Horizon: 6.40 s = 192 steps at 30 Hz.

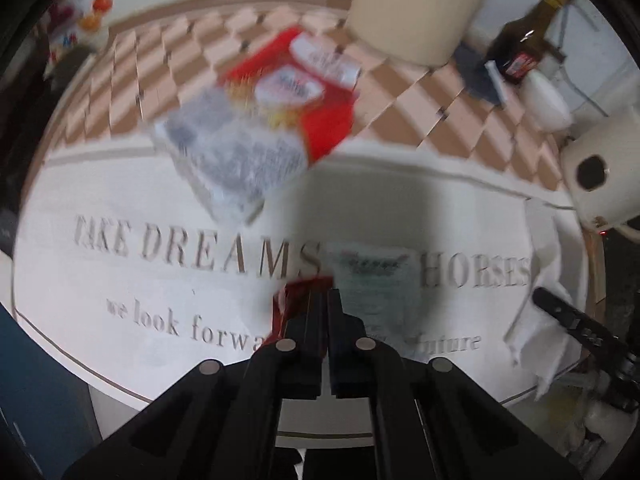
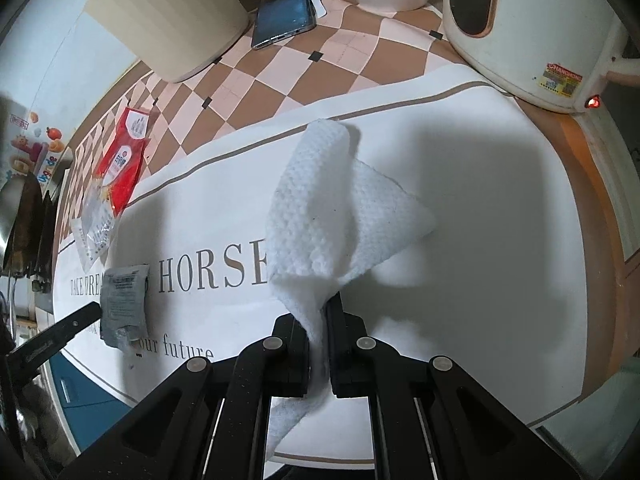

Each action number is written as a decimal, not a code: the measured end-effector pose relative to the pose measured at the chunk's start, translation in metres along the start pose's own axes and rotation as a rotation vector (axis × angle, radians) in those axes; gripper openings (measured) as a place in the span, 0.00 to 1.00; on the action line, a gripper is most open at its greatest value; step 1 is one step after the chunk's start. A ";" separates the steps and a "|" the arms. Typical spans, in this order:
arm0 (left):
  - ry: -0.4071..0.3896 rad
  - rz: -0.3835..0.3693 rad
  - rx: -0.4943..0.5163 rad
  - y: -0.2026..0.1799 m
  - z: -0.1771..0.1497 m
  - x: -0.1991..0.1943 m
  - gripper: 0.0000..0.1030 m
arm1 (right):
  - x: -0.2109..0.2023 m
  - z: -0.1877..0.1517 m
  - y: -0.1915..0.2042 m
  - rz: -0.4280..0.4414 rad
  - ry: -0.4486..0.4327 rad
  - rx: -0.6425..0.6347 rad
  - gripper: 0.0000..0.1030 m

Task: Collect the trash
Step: 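Hold the white tissue in the right tool while the left tool grasps a red wrapper, then carry the tissue and red wrapper over the bin and open both tools, then grasp the red-and-white sugar bag with the left tool while the right tool pinches a white packet, then carry the sugar bag and white packet over the bin and open both tools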

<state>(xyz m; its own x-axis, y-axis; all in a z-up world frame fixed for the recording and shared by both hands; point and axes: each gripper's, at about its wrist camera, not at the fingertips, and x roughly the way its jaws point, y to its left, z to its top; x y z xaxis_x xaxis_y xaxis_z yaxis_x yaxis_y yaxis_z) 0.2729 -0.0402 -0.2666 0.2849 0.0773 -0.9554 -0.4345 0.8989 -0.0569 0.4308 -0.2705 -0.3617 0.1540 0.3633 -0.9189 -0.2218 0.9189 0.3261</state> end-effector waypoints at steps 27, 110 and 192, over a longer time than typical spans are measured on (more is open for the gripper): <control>0.077 0.062 0.072 0.003 -0.014 0.045 0.02 | -0.004 -0.002 0.017 -0.011 -0.010 -0.028 0.07; 0.303 0.122 -0.130 0.224 -0.303 0.287 0.97 | 0.374 -0.370 0.066 -0.075 0.365 -0.192 1.00; -0.137 0.028 -0.266 0.269 -0.210 -0.131 0.00 | -0.092 -0.256 0.140 0.054 -0.047 -0.055 0.01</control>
<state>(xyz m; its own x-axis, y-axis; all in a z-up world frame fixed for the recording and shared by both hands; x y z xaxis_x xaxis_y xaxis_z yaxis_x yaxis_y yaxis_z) -0.0612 0.1005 -0.2172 0.3743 0.1745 -0.9107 -0.6475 0.7523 -0.1220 0.1388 -0.2145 -0.2878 0.1849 0.4204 -0.8883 -0.2837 0.8883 0.3613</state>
